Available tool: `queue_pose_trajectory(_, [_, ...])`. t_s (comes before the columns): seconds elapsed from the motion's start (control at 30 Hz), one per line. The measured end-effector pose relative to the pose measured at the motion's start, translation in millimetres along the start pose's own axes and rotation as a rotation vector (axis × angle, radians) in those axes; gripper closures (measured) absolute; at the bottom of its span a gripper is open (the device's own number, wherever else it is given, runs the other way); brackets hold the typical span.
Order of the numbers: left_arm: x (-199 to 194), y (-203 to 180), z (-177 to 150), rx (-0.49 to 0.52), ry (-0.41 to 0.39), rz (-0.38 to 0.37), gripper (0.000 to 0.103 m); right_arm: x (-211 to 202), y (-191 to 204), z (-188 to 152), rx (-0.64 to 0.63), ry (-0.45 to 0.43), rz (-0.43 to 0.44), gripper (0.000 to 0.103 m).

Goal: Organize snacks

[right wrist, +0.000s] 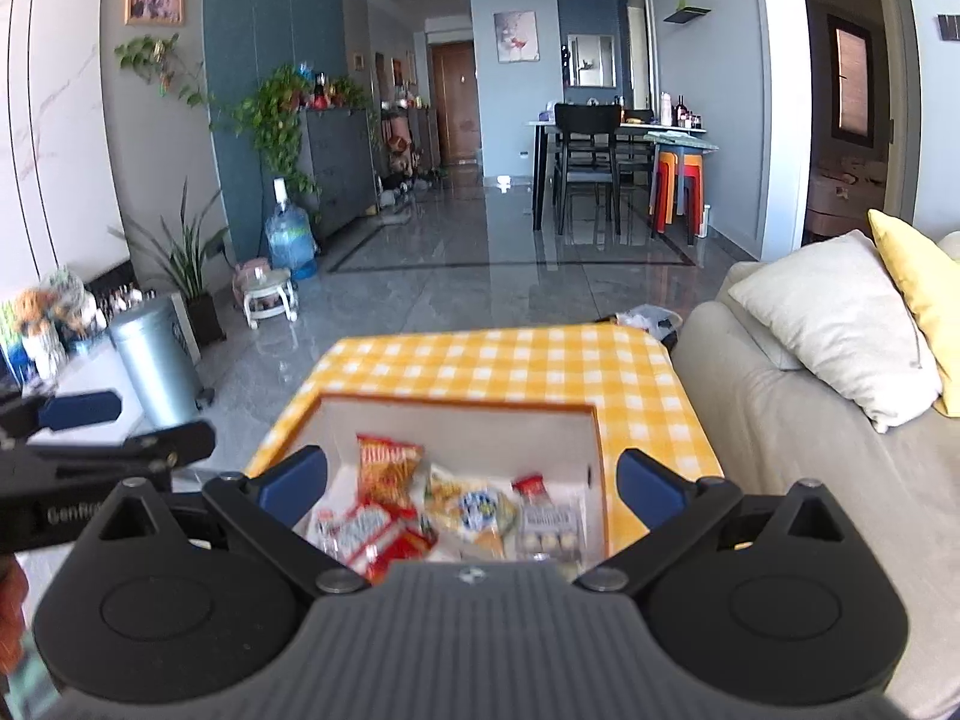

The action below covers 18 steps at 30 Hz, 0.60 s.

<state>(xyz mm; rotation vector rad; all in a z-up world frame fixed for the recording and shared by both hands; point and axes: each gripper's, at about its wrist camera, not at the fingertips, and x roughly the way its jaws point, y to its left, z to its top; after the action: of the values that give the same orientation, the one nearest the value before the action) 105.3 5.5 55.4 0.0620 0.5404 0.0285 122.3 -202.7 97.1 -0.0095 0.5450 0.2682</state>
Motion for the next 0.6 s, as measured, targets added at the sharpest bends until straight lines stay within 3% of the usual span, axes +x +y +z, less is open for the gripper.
queue_pose_trajectory(0.23, [3.6,-4.0,-27.3,-0.039,0.075,-0.029,0.01,-19.1,-1.3,-32.7,-0.015,0.051,-0.048,0.004])
queue_pose_trajectory(0.6, [16.9,-13.7,-37.6,-0.049,0.138,-0.001,0.01,0.1,-10.7,-47.0,-0.01,0.117,-0.047,0.004])
